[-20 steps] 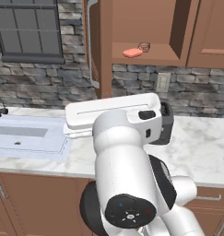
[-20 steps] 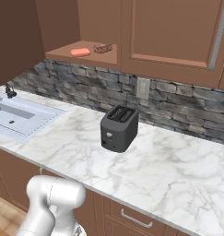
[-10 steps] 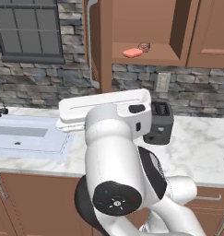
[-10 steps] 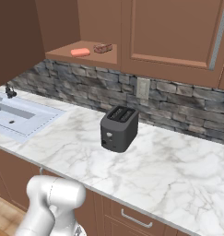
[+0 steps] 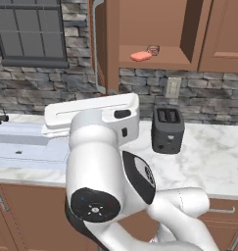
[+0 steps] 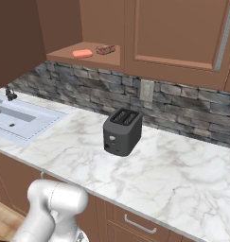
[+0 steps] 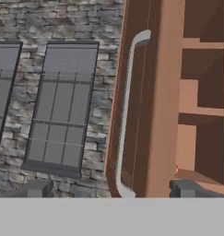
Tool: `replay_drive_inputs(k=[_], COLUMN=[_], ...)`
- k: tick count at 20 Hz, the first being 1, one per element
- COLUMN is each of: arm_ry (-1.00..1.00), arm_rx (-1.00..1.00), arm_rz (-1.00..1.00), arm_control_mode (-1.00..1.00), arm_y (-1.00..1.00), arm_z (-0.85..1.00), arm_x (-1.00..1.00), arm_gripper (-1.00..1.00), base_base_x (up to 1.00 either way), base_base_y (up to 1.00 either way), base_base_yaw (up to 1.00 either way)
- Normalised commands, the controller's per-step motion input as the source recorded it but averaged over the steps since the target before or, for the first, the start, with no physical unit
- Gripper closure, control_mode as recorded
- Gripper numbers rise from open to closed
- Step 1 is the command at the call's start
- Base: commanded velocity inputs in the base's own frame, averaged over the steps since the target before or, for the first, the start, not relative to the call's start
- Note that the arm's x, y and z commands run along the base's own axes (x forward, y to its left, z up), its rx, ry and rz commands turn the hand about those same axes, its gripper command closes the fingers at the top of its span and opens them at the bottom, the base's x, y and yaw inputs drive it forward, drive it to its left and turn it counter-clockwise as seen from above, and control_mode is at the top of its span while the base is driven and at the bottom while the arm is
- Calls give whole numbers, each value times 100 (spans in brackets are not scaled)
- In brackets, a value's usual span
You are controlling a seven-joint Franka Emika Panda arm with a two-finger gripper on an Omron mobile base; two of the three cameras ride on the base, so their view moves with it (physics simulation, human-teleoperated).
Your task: Pick up the bar soap and bar soap from the sink, and place them back in the cabinet, and close the cabinet door.
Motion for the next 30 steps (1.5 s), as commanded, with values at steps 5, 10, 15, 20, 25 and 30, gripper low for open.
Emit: replay_drive_inputs(k=[5,10,15,20,25,30], arm_ry=[0,-2,-1,-1,0,-1], arm_rx=[0,0,0,0,0,0], arm_rz=[-7,-15,-18,-18,-13,-9], arm_control_mode=[-100,-100,-100,-100,-100,-100], arm_y=[38,17,10,8,0,0], arm_z=[0,-3,-4,-4,-5,-8], arm_x=[3,12,31,38,39,25], arm_gripper=[-100,-100,-100,-100,-100,-100], base_base_x=[0,0,0,0,0,0], base_base_y=[0,0,0,0,0,0], base_base_yaw=[0,0,0,0,0,0])
